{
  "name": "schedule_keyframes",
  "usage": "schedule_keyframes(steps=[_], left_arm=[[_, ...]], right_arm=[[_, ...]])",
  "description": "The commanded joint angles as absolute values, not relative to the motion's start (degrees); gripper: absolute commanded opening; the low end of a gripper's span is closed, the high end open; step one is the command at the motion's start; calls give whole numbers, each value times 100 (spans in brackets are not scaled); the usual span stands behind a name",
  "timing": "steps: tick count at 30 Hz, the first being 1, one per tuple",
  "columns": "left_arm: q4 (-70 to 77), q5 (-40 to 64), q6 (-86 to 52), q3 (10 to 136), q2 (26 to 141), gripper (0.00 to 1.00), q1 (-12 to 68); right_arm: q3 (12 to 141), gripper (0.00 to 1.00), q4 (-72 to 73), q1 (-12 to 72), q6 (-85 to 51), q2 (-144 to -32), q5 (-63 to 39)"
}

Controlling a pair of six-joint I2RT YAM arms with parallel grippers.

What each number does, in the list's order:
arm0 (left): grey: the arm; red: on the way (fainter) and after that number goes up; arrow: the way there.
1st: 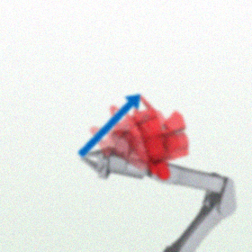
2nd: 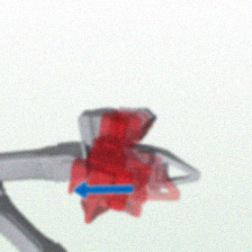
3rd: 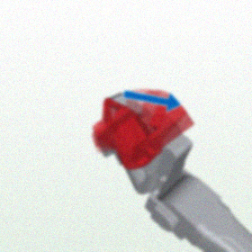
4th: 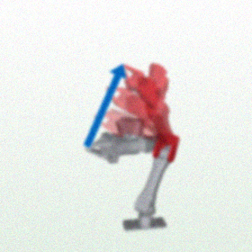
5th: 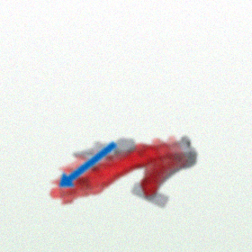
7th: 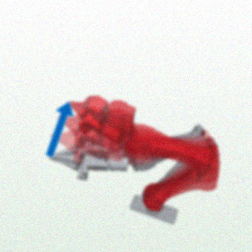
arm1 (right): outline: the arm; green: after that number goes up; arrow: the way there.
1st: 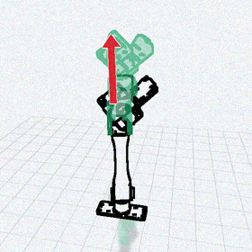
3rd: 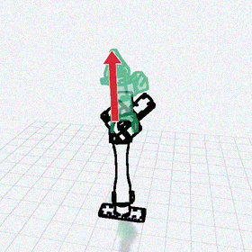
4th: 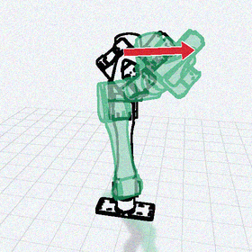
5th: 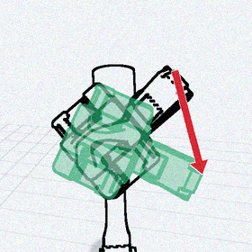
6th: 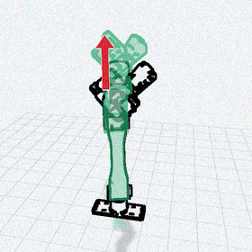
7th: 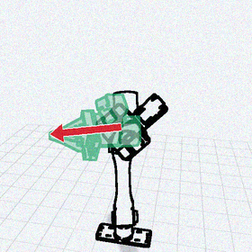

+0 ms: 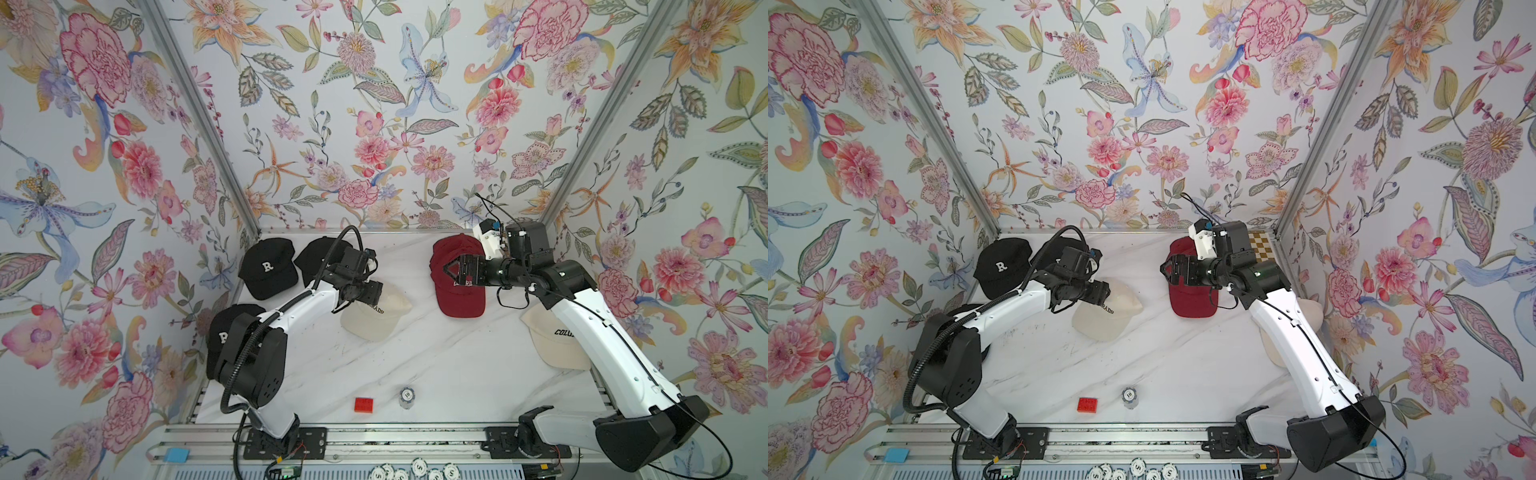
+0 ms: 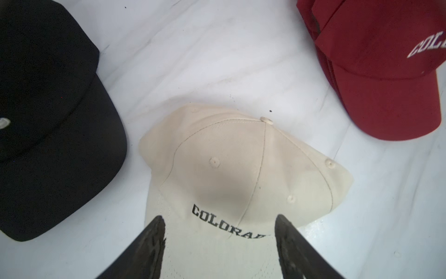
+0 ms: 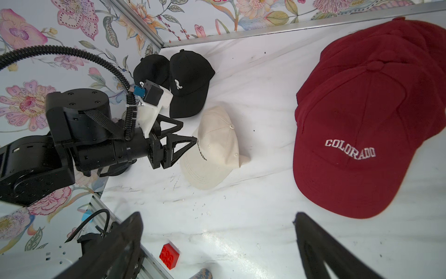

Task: Stack the baseball caps by color
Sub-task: Move the baseball cap to the center of the board.

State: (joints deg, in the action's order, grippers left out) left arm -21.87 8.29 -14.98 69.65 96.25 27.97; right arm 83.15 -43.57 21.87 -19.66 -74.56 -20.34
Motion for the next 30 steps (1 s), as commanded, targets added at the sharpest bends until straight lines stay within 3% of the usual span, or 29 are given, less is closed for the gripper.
schedule_keyframes(steps=[1, 14, 19, 22, 29, 30], left_arm=[[-2215, 854, -876, 6865, 9772, 74, 2873], [-2043, 969, -733, 6978, 10495, 78, 2953], [-1960, 991, -808, 7030, 10636, 72, 2949], [-1947, 1026, -839, 7079, 10749, 55, 2961], [-1918, 1115, -1043, 7271, 10842, 2, 2952], [-1907, 1132, -1116, 7320, 10844, 0, 2967]], right_arm=[[8320, 99, -4490, 2196, -2076, -7316, -1899], [8367, 99, -4613, 2203, -2115, -7255, -1699], [8389, 99, -4682, 2180, -2092, -7236, -1650], [8426, 99, -4721, 2153, -2071, -7223, -1613], [8482, 99, -4799, 2051, -2028, -7211, -1624], [8497, 99, -4799, 2047, -2017, -7216, -1626]])
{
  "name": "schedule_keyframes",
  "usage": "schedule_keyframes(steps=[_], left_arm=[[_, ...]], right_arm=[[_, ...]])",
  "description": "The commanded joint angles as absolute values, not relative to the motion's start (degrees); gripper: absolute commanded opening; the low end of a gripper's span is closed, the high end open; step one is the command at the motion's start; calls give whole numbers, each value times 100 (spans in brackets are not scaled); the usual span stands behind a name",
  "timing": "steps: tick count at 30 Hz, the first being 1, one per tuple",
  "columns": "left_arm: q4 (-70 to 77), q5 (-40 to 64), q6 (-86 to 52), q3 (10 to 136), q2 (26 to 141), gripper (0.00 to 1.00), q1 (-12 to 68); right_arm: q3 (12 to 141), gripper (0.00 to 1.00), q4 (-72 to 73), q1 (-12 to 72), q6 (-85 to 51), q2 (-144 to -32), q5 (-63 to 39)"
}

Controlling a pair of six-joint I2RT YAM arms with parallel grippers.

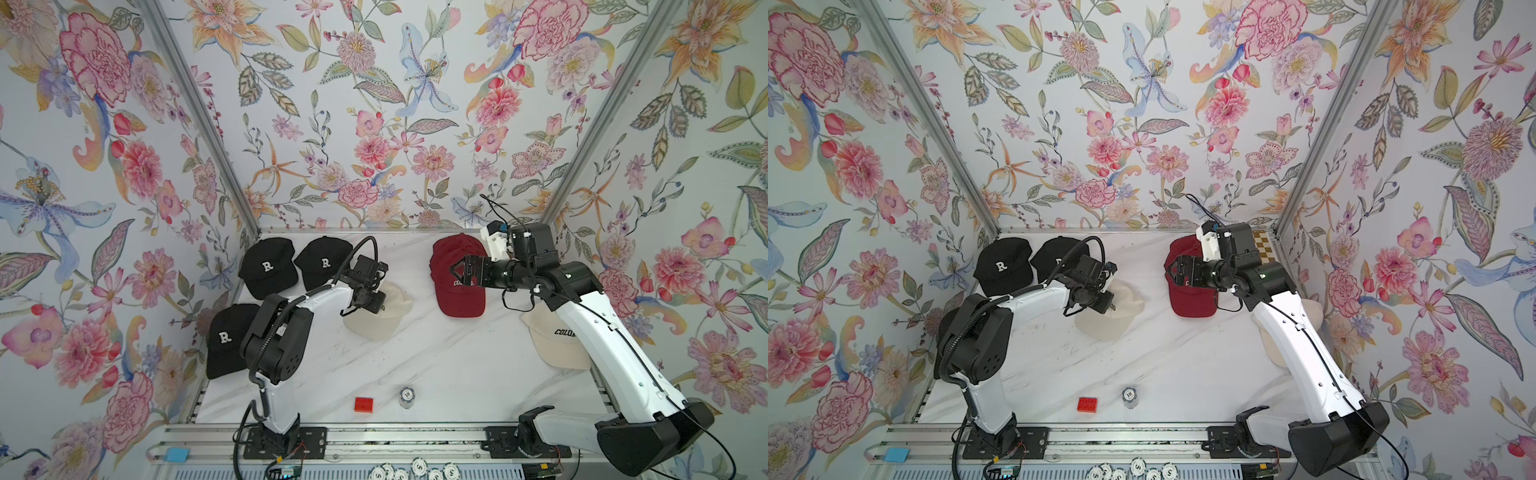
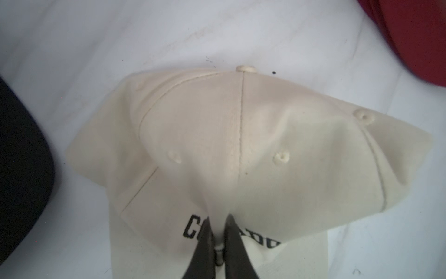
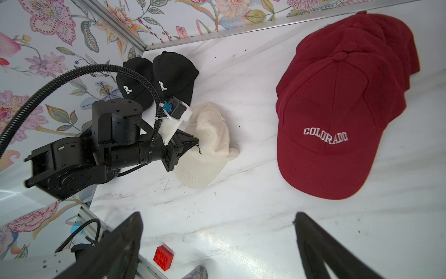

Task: Stack the baseball caps by color
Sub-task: Move the baseball cap to the center of the board.

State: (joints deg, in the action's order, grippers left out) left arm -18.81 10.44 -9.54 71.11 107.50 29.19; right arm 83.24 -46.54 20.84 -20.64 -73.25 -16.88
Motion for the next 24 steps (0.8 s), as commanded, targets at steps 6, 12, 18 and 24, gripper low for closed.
schedule_keyframes(steps=[6, 12, 18, 24], left_arm=[[-1641, 1395, -1898, 7630, 10842, 0, 2965], [-1407, 1284, -3287, 7969, 10981, 0, 2999], [-1295, 1102, -4323, 8267, 11317, 0, 3099], [-1752, 530, -4373, 8858, 11710, 0, 3318]], right_arm=[[8526, 99, -4834, 1975, -1971, -7192, -1627], [8426, 99, -4830, 1906, -1971, -7079, -1619], [8269, 99, -4834, 1839, -1965, -6949, -1592], [8149, 99, -4838, 1745, -1961, -6789, -1628]])
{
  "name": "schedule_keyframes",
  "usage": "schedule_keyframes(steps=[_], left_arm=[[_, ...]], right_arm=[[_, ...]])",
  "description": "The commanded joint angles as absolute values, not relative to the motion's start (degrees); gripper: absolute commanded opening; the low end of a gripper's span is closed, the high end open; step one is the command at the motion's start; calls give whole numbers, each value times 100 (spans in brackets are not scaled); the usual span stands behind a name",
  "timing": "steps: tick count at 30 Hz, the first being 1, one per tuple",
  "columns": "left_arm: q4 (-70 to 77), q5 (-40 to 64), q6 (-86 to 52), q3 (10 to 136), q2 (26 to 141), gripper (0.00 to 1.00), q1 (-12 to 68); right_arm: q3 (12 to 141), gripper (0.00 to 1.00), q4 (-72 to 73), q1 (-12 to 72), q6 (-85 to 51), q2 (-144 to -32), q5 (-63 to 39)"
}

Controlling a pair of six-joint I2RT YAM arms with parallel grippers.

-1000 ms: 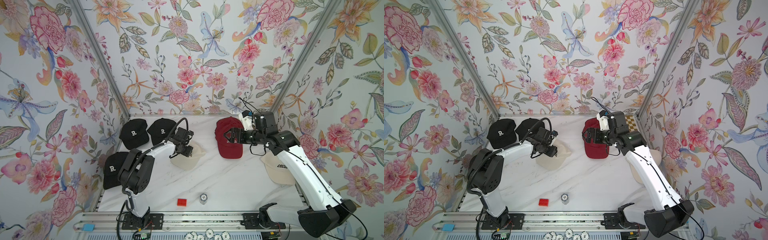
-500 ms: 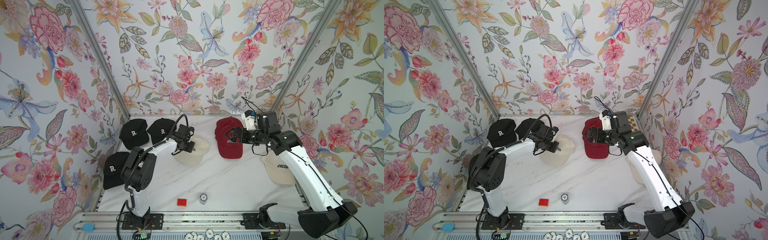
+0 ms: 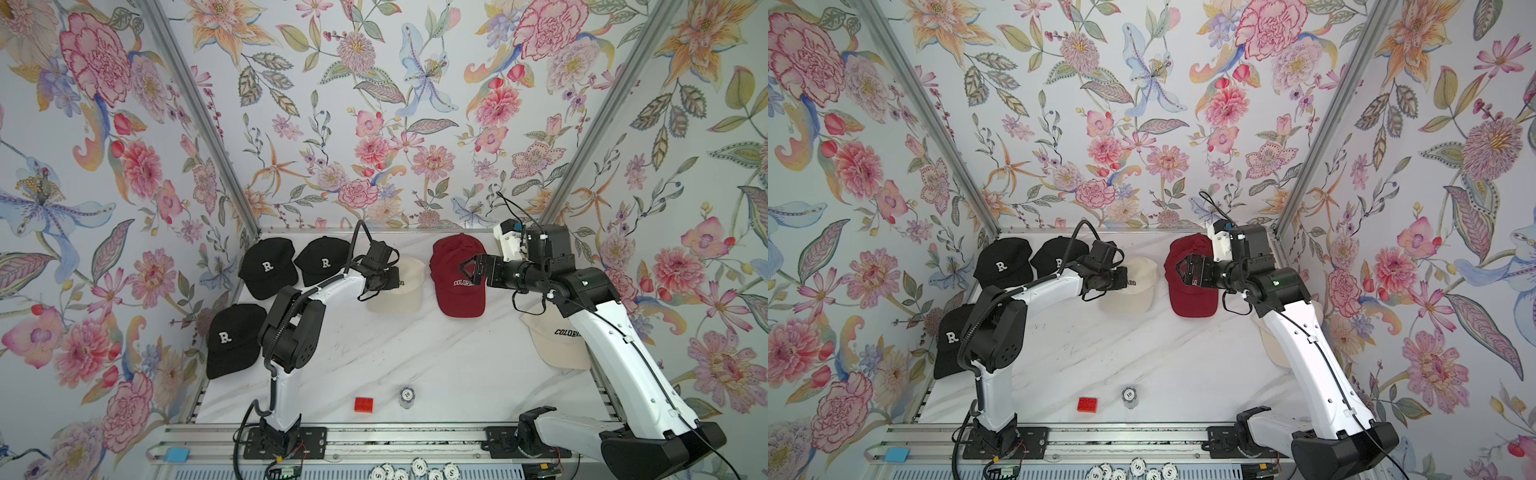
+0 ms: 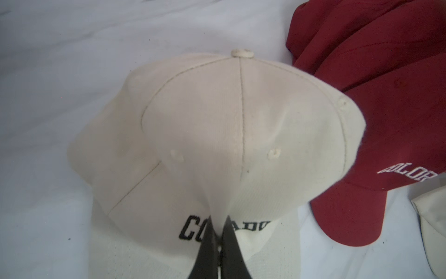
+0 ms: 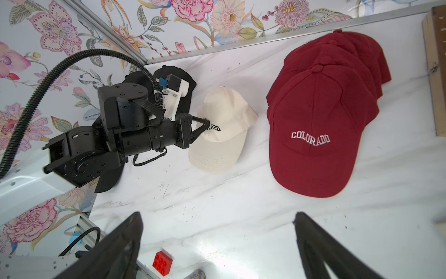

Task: Stack the baseball caps by color
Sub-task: Move the baseball cap to the center of the board.

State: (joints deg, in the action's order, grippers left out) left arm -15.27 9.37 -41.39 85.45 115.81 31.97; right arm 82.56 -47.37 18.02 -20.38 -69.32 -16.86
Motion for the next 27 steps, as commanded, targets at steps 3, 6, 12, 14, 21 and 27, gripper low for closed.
schedule_keyframes(steps=[3, 6, 12, 14, 21, 27], left_arm=[[-1950, 132, -4383, 8973, 11764, 0, 3357], [-2081, -265, -4410, 8919, 11709, 0, 3358], [-2053, -434, -4514, 8805, 11674, 0, 3357], [-2000, -340, -4513, 8800, 11716, 3, 3363], [-1992, -375, -4499, 8754, 11634, 51, 3357], [-2039, -353, -4446, 8747, 11445, 58, 3360]], right_arm=[[8096, 99, -4877, 1680, -1954, -6694, -1628], [8060, 99, -4912, 1617, -1943, -6623, -1635], [8007, 99, -4939, 1539, -1961, -6540, -1508], [8009, 99, -4939, 1504, -1984, -6548, -1477], [8052, 99, -4970, 1404, -2047, -6590, -1368], [8068, 99, -4980, 1278, -2024, -6625, -1295]])
